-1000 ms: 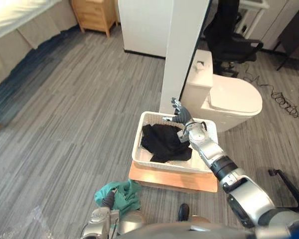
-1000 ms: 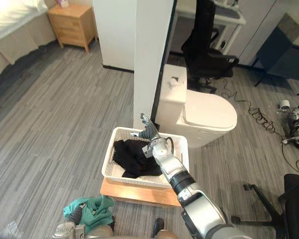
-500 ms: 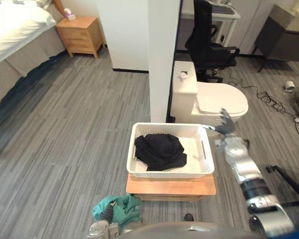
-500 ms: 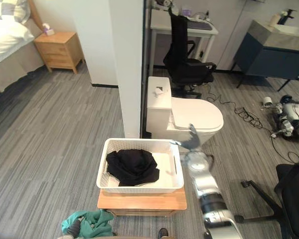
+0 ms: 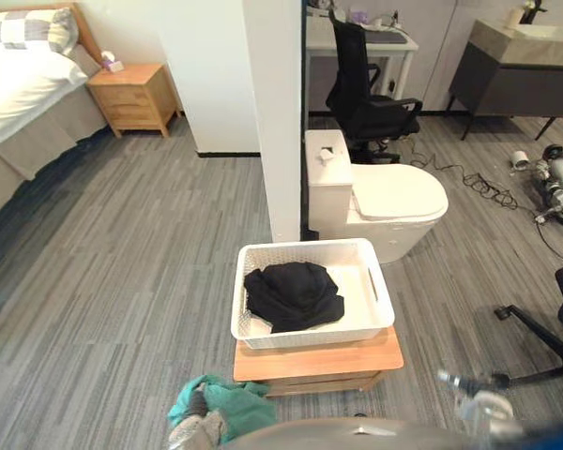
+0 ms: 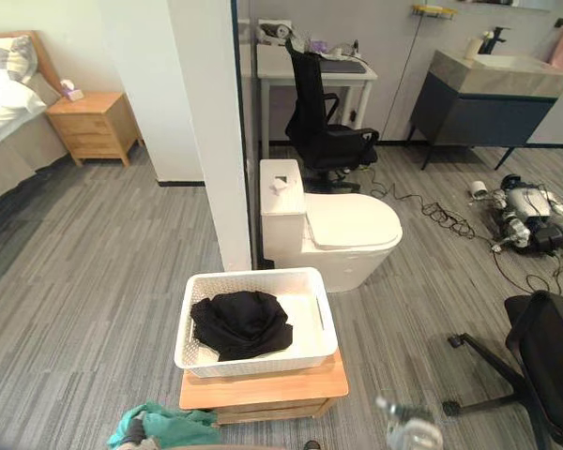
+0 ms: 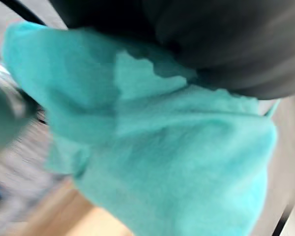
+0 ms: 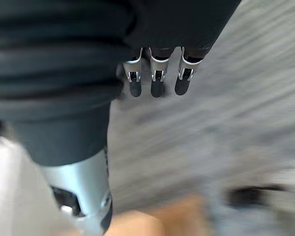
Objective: Tidy the bed and pick cloth on bed and put in laundry
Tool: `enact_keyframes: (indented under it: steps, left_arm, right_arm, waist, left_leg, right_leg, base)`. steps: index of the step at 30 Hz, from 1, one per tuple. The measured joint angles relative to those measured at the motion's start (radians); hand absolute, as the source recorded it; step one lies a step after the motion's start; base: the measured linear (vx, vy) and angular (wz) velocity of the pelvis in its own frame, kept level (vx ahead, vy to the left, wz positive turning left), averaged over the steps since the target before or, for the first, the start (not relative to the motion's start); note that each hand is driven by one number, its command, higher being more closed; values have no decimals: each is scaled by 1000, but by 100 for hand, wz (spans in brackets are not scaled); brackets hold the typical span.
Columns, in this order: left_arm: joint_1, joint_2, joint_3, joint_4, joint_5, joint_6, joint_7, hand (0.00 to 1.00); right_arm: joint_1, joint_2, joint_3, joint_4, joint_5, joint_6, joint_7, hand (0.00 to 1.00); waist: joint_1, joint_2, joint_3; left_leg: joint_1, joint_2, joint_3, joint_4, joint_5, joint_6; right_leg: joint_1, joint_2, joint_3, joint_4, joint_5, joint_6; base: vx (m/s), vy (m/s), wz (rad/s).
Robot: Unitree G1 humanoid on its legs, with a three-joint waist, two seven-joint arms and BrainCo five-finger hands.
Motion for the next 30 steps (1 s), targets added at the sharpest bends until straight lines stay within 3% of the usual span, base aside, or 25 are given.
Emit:
enact_keyframes:
  steps: [2, 5, 8, 10, 12, 14, 17, 20, 23, 25, 27, 29, 30]
  left_arm:
    - [0, 0, 72, 0, -78, -48, 48, 100]
    - [-3, 4, 232, -2, -237, -171, 124, 100]
    - [-4, 28, 471, -5, -425, -297, 170, 100]
    - [-13, 78, 646, -19, -522, -358, 198, 100]
    - [-19, 174, 815, -21, -567, -438, 284, 100]
    - [-19, 230, 922, -21, -614, -470, 331, 100]
    - [-31, 284, 1002, -18, -653, -503, 330, 100]
    - [-86, 359, 1037, -28, -648, -493, 243, 100]
    - [-144, 478, 1030, -136, -453, -466, 189, 100]
    - [-222, 573, 944, -212, -338, -459, 177, 100]
    - [-359, 710, 675, -231, -101, -420, 182, 100]
    - [-429, 746, 527, -258, 39, -409, 184, 100]
    - [-483, 741, 437, -276, 162, -408, 187, 100]
  right_arm:
    - [32, 11, -43, 29, -18, 0, 48, 0]
    - [73, 19, -118, 53, 96, -1, 133, 0]
    - [95, 25, -243, 75, 180, -6, 179, 0]
    - [95, 32, -310, 98, 192, -27, 183, 0]
    - [93, 56, -361, 113, 215, -38, 192, 0]
    - [92, 76, -372, 113, 217, -39, 195, 0]
    - [85, 100, -362, 112, 224, -37, 202, 0]
    - [68, 111, -337, 101, 234, -37, 208, 0]
    - [69, 124, -286, 52, 234, -63, 213, 0]
    - [80, 143, -275, 41, 233, -95, 206, 0]
    - [103, 145, -240, 43, 228, -121, 193, 0]
    - [104, 139, -238, 52, 218, -137, 187, 0]
    - [105, 133, -236, 63, 205, -149, 180, 0]
  waist:
    - [1, 0, 0]
    - [5, 0, -8]
    - [15, -4, -10]
    - [35, -10, -19]
    - [46, -25, -32]
    - [69, -29, -34]
    - [92, -25, -62]
    - [96, -19, -67]
    - [115, -12, -74]
    - [114, -13, -75]
    - [96, 5, -91]
    - [63, 18, -102]
    - [39, 25, -108]
  left_leg:
    - [-3, -6, -33, 0, 3, 4]
    - [-20, -20, -88, -1, 9, 13]
    - [-22, -38, -137, -1, 8, 21]
    - [-26, -41, -145, -2, -10, 26]
    - [-54, -41, -141, -1, -10, 26]
    - [-54, -43, -138, -1, -15, 25]
    - [-50, -49, -139, 5, -12, 26]
    - [-20, -44, -97, 5, -16, 22]
    - [14, -34, -12, 5, -43, 20]
    - [28, -32, 21, 5, -54, 17]
    - [30, -25, 55, 5, -56, 16]
    - [32, -25, 73, 7, -54, 16]
    - [39, -27, 86, 14, -55, 17]
  right_leg:
    - [14, -7, -35, 7, -16, 4]
    - [23, -25, -92, 24, -43, 8]
    - [51, -43, -149, 28, -63, 17]
    - [62, -50, -174, 28, -75, 23]
    - [53, -56, -207, 28, -88, 28]
    - [54, -60, -213, 33, -91, 25]
    - [68, -63, -229, 34, -90, 30]
    - [89, -61, -238, 52, -93, 26]
    - [81, -60, -192, 85, -128, 22]
    - [73, -61, -153, 96, -155, 24]
    - [53, -54, -112, 113, -158, 20]
    - [40, -53, -85, 119, -156, 20]
    - [41, -53, -61, 120, -152, 23]
  base:
    - [0, -18, 59]
    - [-1, 0, 59]
    - [28, 16, 49]
    - [49, 13, 41]
    - [70, 6, 37]
    - [133, 22, 13]
    - [159, 28, 15]
    - [96, 24, 16]
    - [-3, 1, -46]
    - [-12, -37, -56]
    - [13, -40, -44]
    - [40, -13, -37]
    - [37, -11, -52]
